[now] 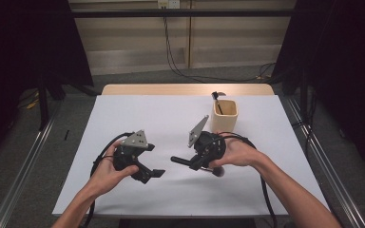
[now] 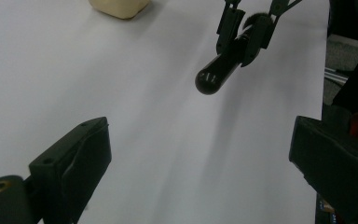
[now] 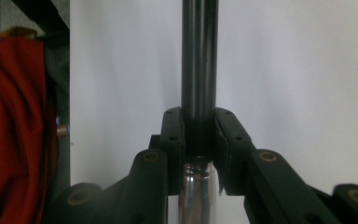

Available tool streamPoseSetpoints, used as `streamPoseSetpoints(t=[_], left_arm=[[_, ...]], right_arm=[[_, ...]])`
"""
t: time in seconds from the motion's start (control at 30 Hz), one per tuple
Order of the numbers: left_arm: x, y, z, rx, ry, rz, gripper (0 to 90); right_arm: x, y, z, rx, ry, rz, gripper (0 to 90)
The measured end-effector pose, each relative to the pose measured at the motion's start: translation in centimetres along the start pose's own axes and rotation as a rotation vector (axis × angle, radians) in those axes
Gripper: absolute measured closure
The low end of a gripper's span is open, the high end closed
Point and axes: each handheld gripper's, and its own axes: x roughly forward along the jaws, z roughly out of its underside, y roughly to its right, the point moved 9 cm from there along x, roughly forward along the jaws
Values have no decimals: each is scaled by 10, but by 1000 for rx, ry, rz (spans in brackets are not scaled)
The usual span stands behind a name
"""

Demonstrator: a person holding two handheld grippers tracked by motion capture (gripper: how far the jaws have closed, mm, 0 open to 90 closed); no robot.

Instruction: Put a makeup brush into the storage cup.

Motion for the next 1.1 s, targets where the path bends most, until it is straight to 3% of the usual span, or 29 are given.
streamPoseSetpoints(t=[0.07, 0.27, 0.37, 0.4, 0.7, 0.9, 1.0, 1.1], left_arm=[[0, -1, -1, 4, -5, 0, 52], [1, 1, 0, 45, -83, 21, 51], [5, 0, 0, 37, -119, 13, 77], [6, 1, 0, 15, -132, 25, 83], [14, 8, 1, 44, -238, 84, 190], [20, 8, 1, 54, -254, 100, 284], [24, 11, 2, 53, -260, 138, 344], [27, 13, 0, 53, -265, 146, 360]], right_arm=[[0, -2, 1, -10, -23, -10, 757], [1, -2, 3, -17, -65, -22, 756], [3, -3, 3, -31, -88, -31, 757], [3, -4, 3, -39, -93, -34, 757], [13, -5, 4, -67, -165, -59, 757], [16, -7, 2, -81, -169, -73, 757], [16, -9, 2, -87, -169, -85, 757], [17, -10, 1, -93, -165, -89, 757]])
